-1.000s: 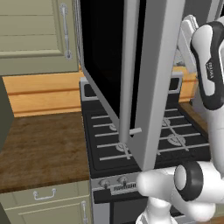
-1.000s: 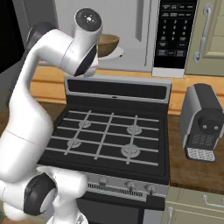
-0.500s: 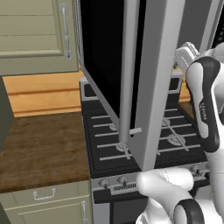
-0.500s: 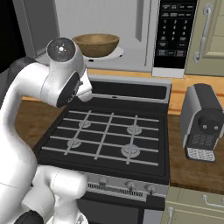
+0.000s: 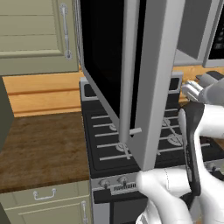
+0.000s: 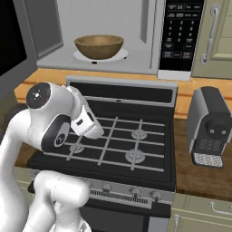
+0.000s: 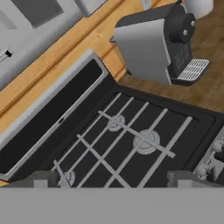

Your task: Pick the sweet potato from the sink and place it in the bowl. Then pick the bowl and place it in the microwave. Then close the microwave door and press the start button.

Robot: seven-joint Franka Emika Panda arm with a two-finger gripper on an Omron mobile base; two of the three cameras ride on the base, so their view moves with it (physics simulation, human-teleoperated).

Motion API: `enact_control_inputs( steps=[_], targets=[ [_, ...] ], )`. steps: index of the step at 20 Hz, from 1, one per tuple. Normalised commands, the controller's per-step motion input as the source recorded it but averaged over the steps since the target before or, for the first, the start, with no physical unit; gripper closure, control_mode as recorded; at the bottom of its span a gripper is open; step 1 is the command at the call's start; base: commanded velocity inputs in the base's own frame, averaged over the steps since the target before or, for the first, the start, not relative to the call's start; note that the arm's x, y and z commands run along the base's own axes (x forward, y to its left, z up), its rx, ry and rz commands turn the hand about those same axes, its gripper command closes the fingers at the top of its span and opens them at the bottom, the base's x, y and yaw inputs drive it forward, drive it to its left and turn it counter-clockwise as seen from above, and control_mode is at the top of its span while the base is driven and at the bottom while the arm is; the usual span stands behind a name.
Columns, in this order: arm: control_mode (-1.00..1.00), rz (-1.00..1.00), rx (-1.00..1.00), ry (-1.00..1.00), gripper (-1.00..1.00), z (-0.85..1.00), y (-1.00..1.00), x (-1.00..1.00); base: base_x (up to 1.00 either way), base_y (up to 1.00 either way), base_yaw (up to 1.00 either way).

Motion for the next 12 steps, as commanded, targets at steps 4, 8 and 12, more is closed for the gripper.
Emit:
enact_control_inputs(
  steps=[4, 8, 12],
  targets=[
    [-1.00, -0.04, -0.43, 0.00, -1.00, -0.64, -0.04, 0.11, 0.00, 0.00, 0.00],
    [-1.00, 0.00, -0.44, 0.00, -1.00, -0.54, 0.00, 0.20, 0.00, 0.00, 0.00],
    [-1.00, -0.01, -0.42, 0.00, -1.00, -0.39, -0.02, 0.17, 0.00, 0.00, 0.00]
  ],
)
